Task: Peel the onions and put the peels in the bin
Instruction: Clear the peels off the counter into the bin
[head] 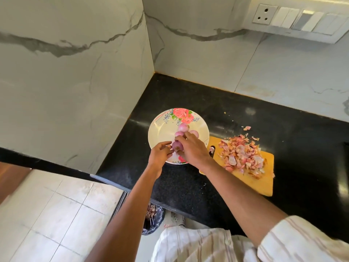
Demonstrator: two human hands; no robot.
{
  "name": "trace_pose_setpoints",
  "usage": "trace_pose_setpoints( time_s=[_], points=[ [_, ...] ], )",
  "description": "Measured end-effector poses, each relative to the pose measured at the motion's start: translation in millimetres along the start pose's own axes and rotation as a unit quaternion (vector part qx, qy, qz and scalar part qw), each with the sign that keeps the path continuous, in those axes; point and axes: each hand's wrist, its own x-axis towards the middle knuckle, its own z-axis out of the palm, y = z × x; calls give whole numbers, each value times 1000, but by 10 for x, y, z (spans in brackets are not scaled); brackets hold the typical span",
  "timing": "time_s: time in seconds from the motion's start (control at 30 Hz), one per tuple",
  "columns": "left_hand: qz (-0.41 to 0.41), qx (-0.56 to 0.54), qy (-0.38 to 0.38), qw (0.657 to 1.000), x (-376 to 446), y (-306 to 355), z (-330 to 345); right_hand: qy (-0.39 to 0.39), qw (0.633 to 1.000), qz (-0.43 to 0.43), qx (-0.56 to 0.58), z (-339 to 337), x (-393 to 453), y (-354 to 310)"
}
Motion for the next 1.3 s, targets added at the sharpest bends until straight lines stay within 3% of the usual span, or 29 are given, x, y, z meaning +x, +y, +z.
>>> trace_pose_setpoints(
  time_s=[0.13, 0.4, 0.67, 0.93, 1.13, 1.3],
  points=[
    [-15, -2, -13, 1000, 35, -66, -47, -5, 997, 20, 71, -15, -42, 44],
    [1, 29, 26, 999, 71, -69, -86, 78, 969, 112, 204, -55, -430, 314],
    [37, 74, 6, 997, 67, -2, 115, 153, 938, 200, 240, -183, -870, 635],
    [89, 99, 37, 990, -67, -31, 166, 177, 928, 208, 255, -146, -1048, 693],
    [103, 144, -82, 981, -333, -55, 688, 224, 908, 250, 251, -313, -1215, 1108],
    [106, 146, -84, 980, -375, -42, 1205, 197, 914, 273, 228, -544, -1196, 1570]
  ],
)
